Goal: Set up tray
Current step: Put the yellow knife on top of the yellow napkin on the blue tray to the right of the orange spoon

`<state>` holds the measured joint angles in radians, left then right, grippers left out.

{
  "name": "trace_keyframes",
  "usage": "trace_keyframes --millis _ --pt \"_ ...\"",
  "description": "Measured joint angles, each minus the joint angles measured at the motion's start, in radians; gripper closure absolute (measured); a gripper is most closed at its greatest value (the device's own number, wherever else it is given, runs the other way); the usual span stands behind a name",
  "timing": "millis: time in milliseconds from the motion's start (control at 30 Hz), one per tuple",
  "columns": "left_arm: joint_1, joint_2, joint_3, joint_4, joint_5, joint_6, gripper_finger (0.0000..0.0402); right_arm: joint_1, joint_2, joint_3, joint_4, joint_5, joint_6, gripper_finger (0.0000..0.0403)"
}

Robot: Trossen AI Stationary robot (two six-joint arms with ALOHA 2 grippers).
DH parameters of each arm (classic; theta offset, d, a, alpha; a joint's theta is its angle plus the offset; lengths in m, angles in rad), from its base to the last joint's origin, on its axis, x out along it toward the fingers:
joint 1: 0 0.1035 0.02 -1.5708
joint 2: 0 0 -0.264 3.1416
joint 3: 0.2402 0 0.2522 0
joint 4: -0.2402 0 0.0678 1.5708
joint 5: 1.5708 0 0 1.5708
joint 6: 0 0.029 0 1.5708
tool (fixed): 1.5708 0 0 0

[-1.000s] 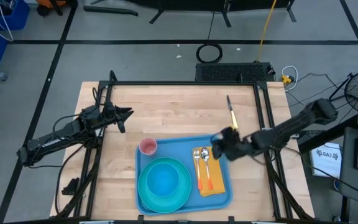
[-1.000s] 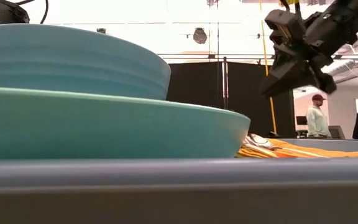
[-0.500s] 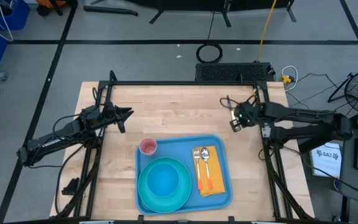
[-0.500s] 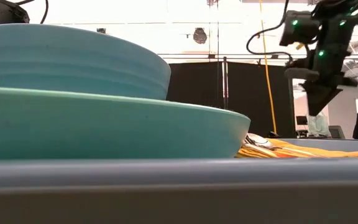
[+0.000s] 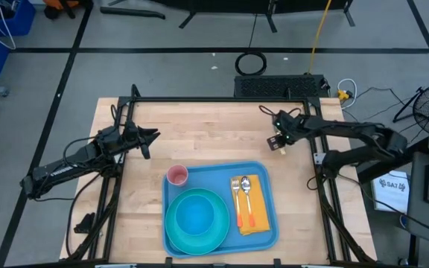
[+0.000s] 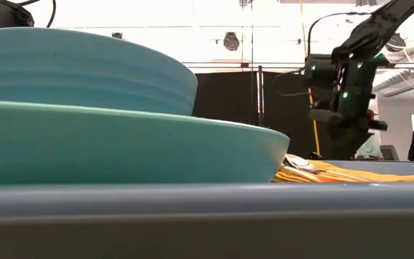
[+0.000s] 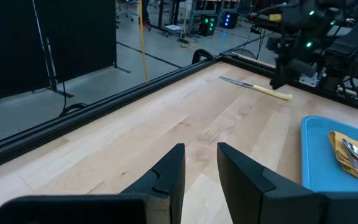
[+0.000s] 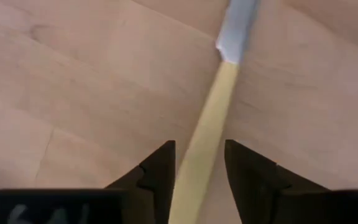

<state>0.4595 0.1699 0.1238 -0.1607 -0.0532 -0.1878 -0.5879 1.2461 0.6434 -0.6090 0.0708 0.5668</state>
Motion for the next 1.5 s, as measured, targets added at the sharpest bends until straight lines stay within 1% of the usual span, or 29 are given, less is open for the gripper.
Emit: trace_keyframes --millis 67,167,367,600,667,767,933,1000,1067,1200,1300,1400,1500 --pt "0.0 0.0 0.0 0.0 0.0 0.0 0.0305 -0.003 0.045 0.0 0.031 -0.02 -0.015 0.0267" --pt "0.0 0.0 0.0 0.0 0.0 0.0 0.0305 -0.005 0.107 0.0 0.058 -0.022 -0.025 0.0262" --pt "0.0 0.0 0.0 0.0 0.0 0.0 0.0305 -0.005 0.195 0.004 0.051 -0.02 -0.03 0.0267" --pt "-0.001 0.0 0.0 0.0 0.0 0.0 0.0305 -0.004 0.205 0.003 0.059 0.001 -0.042 0.0291" --pt "-0.001 0.0 0.0 0.0 0.0 0.0 0.0305 -0.006 0.206 0.002 0.064 0.003 -0.065 0.0311" --pt "-0.001 0.0 0.0 0.0 0.0 0.0 0.0305 -0.006 0.207 0.002 0.078 0.013 -0.08 0.0352" --pt "0.0 0.0 0.0 0.0 0.0 0.0 0.0305 -0.006 0.203 0.001 0.158 0.034 -0.094 0.0353" --pt "0.0 0.0 0.0 0.0 0.0 0.0 0.0305 -0.005 0.18 -0.003 0.203 0.028 -0.094 0.0353" --pt "0.0 0.0 0.0 0.0 0.0 0.0 0.0305 0.004 0.147 -0.005 0.237 -0.015 -0.093 0.0353" --pt "0.0 0.0 0.0 0.0 0.0 0.0 0.0305 0.05 0.034 -0.003 0.308 -0.199 -0.051 0.0353" --pt "0.0 0.0 0.0 0.0 0.0 0.0 0.0305 0.117 -0.045 -0.003 0.313 -0.294 0.024 0.0353" --pt "0.0 0.0 0.0 0.0 0.0 0.0 0.0305 0.224 -0.127 -0.002 0.312 -0.363 0.141 0.0353" --pt "0.0 0.0 0.0 0.0 0.0 0.0 0.0305 0.374 -0.19 -0.002 0.29 -0.362 0.307 0.0353"
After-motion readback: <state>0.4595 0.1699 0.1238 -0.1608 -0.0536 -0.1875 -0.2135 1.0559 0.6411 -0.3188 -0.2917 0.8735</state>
